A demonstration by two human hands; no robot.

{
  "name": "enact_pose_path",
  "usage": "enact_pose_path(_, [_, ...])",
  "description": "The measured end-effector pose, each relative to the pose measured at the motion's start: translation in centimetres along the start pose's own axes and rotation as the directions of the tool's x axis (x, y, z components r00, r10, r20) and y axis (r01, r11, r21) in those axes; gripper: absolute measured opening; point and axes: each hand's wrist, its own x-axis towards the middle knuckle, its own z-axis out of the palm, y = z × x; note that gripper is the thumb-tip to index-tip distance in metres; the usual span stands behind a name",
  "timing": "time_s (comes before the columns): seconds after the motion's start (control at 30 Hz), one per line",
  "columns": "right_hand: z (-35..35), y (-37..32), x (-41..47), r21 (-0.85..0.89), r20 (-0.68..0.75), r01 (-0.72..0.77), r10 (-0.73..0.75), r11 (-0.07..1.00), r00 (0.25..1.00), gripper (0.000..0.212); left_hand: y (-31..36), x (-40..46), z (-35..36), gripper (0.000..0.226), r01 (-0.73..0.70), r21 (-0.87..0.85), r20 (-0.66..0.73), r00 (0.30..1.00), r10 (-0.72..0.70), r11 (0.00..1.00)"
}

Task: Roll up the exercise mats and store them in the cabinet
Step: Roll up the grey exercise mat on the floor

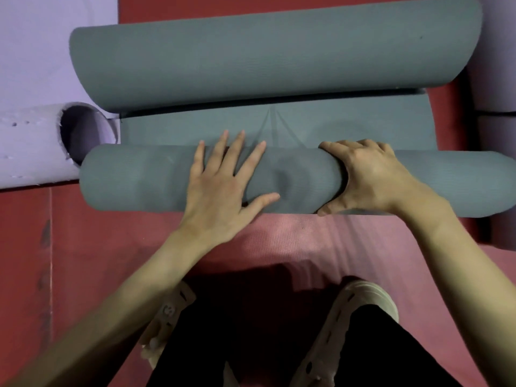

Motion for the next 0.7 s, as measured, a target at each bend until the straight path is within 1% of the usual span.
enact_pose_path(0.07, [0.0, -0.3, -0.1, 0.018, -0.027, 0.002, -0.002, 1.000, 1.000, 0.116, -0.3, 1.0, 0.0, 0.074, 0.018, -0.002, -0.007, 1.000, -0.018, 1.000])
enact_pose_path(0.1, [0.1, -0.5, -0.3, 0.023, -0.061, 0.003, -0.001, 1.000, 0.998, 0.111, -0.5, 1.7, 0.0, 0.073, 0.031, -0.011, -0.002, 1.000, -0.031, 0.999])
enact_pose_path(0.17, [0.9, -1.1, -1.1, 0.037, -0.161, 0.010, -0.004, 0.999, 0.987, 0.091, -0.8, 3.4, -0.3, 0.076, 0.065, -0.026, 0.020, 0.998, -0.065, 0.998])
enact_pose_path(0.23, [2.0, -1.7, -1.6, 0.087, -0.270, 0.007, 0.017, 0.996, 0.963, 0.068, -1.0, 5.0, -0.4, 0.080, 0.094, -0.012, 0.031, 0.995, -0.093, 0.996])
enact_pose_path(0.27, [2.6, -1.9, -1.6, 0.095, -0.308, -0.004, 0.034, 0.995, 0.951, 0.065, -1.1, 5.7, -0.5, 0.082, 0.096, 0.001, 0.033, 0.995, -0.096, 0.995])
enact_pose_path(0.37, [4.0, -1.9, -0.7, 0.025, -0.408, -0.030, 0.038, 0.999, 0.912, 0.064, -1.5, 6.8, -0.8, 0.082, 0.068, 0.019, 0.026, 0.997, -0.069, 0.997])
enact_pose_path(0.5, [4.7, -1.4, 0.9, -0.052, -0.512, -0.056, 0.022, 0.997, 0.859, 0.058, -1.0, 5.3, -0.3, 0.074, 0.017, 0.047, -0.022, 1.000, -0.016, 0.999])
enact_pose_path(0.57, [4.6, -1.3, 1.4, -0.072, -0.529, -0.062, 0.015, 0.995, 0.848, 0.058, -0.6, 4.8, 0.0, 0.074, 0.005, 0.039, -0.055, 0.998, -0.003, 0.999])
enact_pose_path(0.63, [4.1, -1.2, 2.0, -0.081, -0.529, -0.066, 0.013, 0.995, 0.848, 0.060, -0.7, 5.8, -0.1, 0.078, 0.025, 0.009, -0.030, 0.999, -0.025, 1.000])
enact_pose_path(0.7, [3.1, -1.0, 2.8, -0.053, -0.469, -0.056, 0.025, 0.997, 0.883, 0.070, -1.0, 7.4, -0.5, 0.083, 0.056, 0.004, -0.006, 0.998, -0.056, 0.998])
